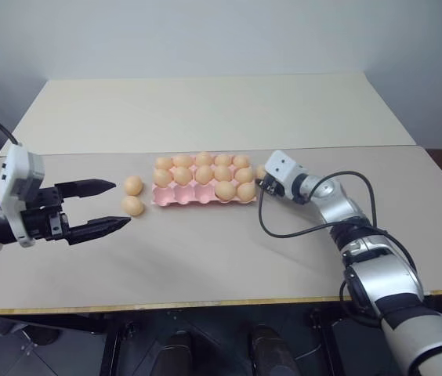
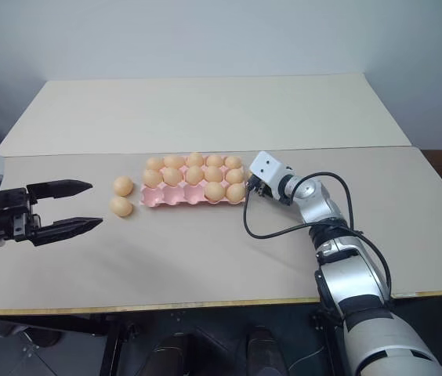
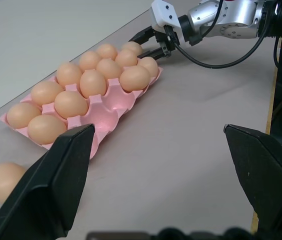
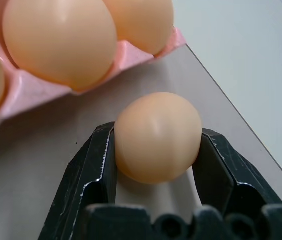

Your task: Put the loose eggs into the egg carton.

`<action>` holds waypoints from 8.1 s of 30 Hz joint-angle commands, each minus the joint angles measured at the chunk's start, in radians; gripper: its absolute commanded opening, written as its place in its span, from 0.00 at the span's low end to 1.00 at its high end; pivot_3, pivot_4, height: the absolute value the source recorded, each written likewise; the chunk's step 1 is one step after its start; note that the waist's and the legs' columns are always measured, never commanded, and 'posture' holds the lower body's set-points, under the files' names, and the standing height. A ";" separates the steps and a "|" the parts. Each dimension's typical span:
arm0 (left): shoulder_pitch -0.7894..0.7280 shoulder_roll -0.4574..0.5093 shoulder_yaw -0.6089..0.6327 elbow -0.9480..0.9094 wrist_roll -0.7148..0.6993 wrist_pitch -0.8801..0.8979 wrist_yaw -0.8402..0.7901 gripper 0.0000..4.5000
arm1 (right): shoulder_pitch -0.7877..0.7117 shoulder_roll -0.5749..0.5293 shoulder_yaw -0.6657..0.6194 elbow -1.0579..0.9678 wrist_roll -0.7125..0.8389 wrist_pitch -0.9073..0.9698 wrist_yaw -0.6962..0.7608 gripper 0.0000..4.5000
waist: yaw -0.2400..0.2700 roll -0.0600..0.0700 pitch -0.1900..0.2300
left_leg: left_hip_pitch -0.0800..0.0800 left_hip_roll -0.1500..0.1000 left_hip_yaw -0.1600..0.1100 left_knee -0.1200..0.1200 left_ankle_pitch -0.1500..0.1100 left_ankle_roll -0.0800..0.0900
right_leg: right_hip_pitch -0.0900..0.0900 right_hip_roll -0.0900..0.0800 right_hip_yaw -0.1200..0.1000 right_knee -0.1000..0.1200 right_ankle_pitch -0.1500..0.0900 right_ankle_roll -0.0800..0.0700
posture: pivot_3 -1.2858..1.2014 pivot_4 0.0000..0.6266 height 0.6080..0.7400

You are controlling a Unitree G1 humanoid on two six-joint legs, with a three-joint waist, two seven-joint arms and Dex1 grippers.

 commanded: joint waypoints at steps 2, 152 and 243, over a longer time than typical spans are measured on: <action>-0.033 0.004 0.001 0.004 -0.001 -0.022 0.006 1.00 | 0.041 -0.066 -0.059 -0.222 0.012 0.086 -0.022 0.46 | 0.001 0.000 0.000 | 0.000 0.000 0.000 0.000 0.000 0.000 | 0.000 0.000 0.000 0.000 0.000 0.000 | 0.52 0.24 1.00; -0.521 -0.436 -0.513 0.321 0.368 0.072 0.430 0.68 | 0.637 -0.336 -0.421 -1.543 0.684 0.780 0.156 1.00 | 0.030 -0.005 -0.003 | -0.001 0.008 0.006 0.003 -0.001 0.001 | 0.001 0.009 0.002 -0.006 0.005 -0.002 | 0.52 0.24 1.00; -0.412 -0.438 -0.354 0.347 0.452 -0.111 0.457 0.38 | 0.569 -0.380 -0.430 -1.436 0.707 0.698 0.237 1.00 | 0.036 -0.006 -0.003 | -0.003 0.009 0.007 0.006 -0.001 0.001 | 0.001 0.008 0.003 -0.006 0.005 -0.002 | 0.52 0.24 1.00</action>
